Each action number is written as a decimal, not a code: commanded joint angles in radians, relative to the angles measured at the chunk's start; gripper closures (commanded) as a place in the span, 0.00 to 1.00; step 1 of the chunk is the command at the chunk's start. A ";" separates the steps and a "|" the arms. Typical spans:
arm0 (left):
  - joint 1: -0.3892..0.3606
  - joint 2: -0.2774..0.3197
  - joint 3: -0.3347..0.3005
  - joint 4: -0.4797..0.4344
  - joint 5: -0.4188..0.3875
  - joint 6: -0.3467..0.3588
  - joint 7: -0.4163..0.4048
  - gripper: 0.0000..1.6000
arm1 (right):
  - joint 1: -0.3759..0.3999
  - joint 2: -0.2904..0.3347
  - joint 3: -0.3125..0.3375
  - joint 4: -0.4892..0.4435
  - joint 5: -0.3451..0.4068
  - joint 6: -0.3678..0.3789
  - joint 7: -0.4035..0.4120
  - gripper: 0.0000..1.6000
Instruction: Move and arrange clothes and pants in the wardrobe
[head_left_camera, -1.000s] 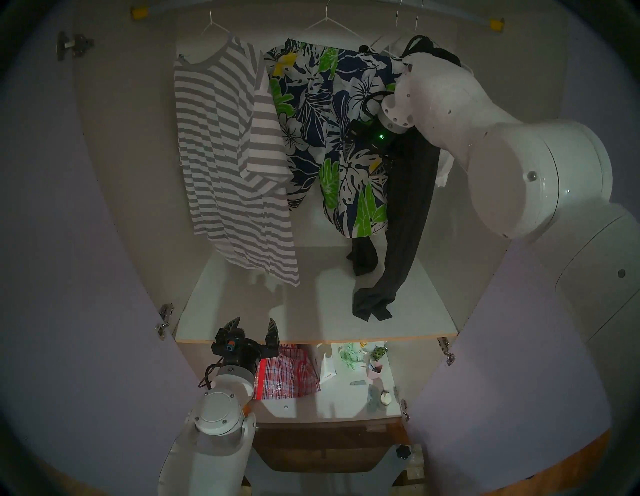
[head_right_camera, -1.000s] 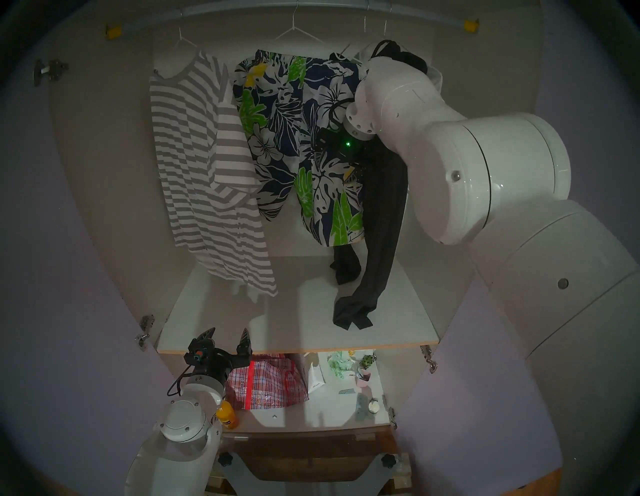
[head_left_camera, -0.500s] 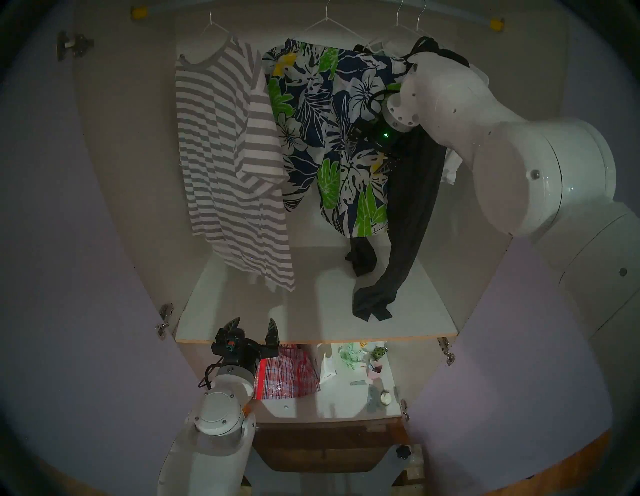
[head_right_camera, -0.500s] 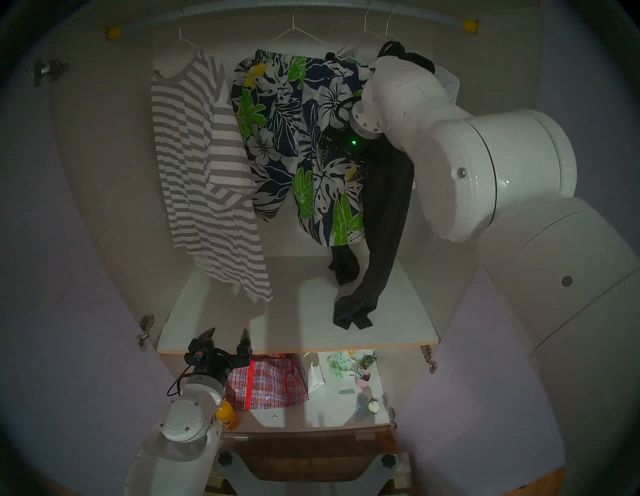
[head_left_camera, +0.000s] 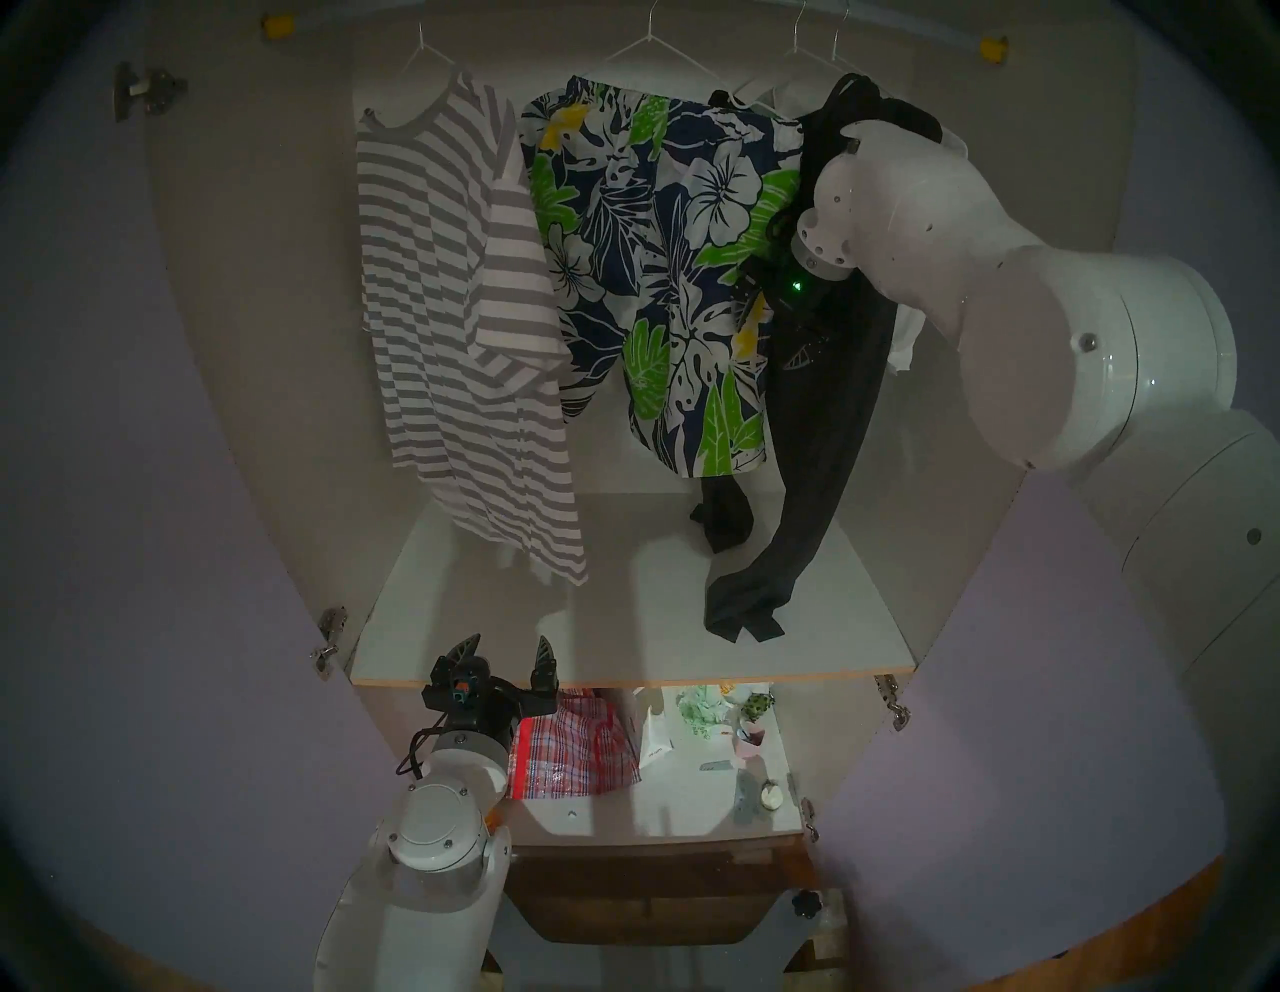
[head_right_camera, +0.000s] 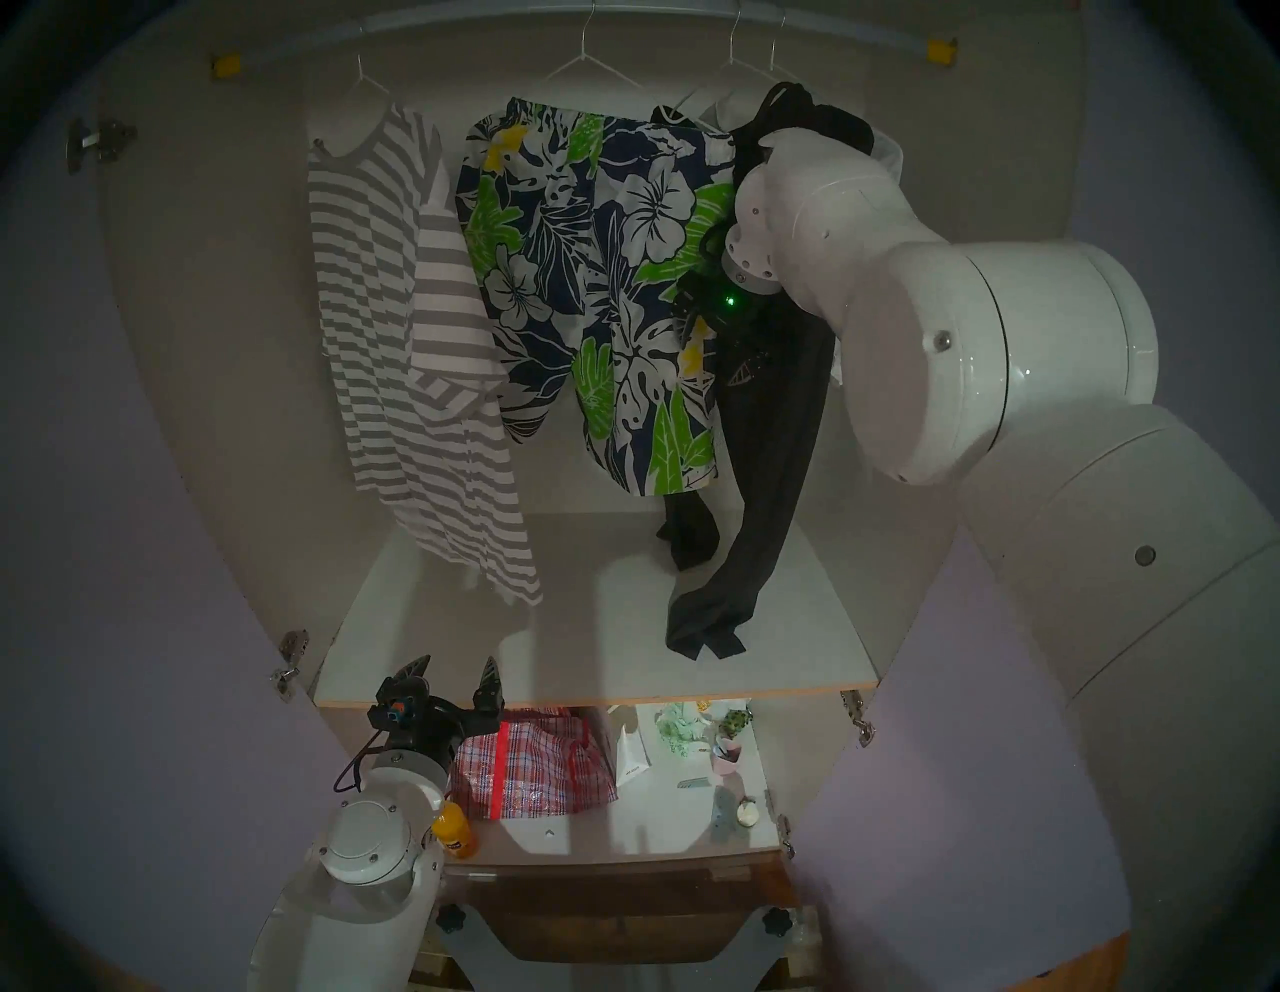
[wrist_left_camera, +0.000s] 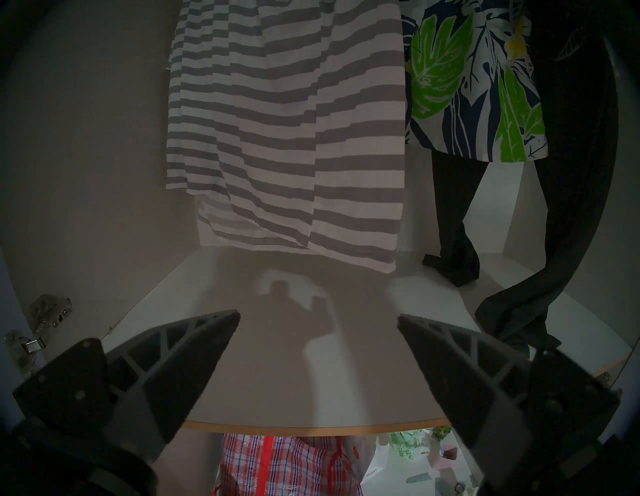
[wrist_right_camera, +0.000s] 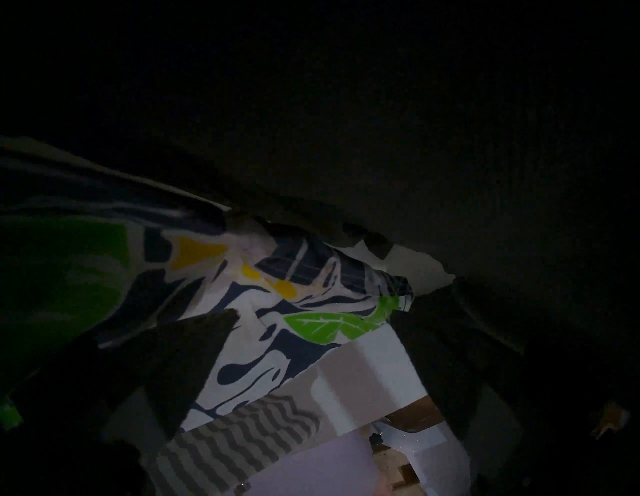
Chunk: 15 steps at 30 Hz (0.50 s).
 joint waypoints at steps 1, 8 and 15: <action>-0.008 0.001 0.001 -0.028 0.000 -0.007 -0.002 0.00 | 0.027 -0.067 0.010 -0.033 0.001 -0.118 -0.001 0.00; -0.010 0.003 0.003 -0.026 -0.001 -0.007 0.001 0.00 | 0.023 -0.105 -0.004 -0.052 -0.018 -0.361 0.016 0.00; -0.010 0.005 0.005 -0.025 -0.002 -0.007 0.004 0.00 | 0.023 -0.072 -0.015 -0.062 -0.029 -0.392 0.061 0.00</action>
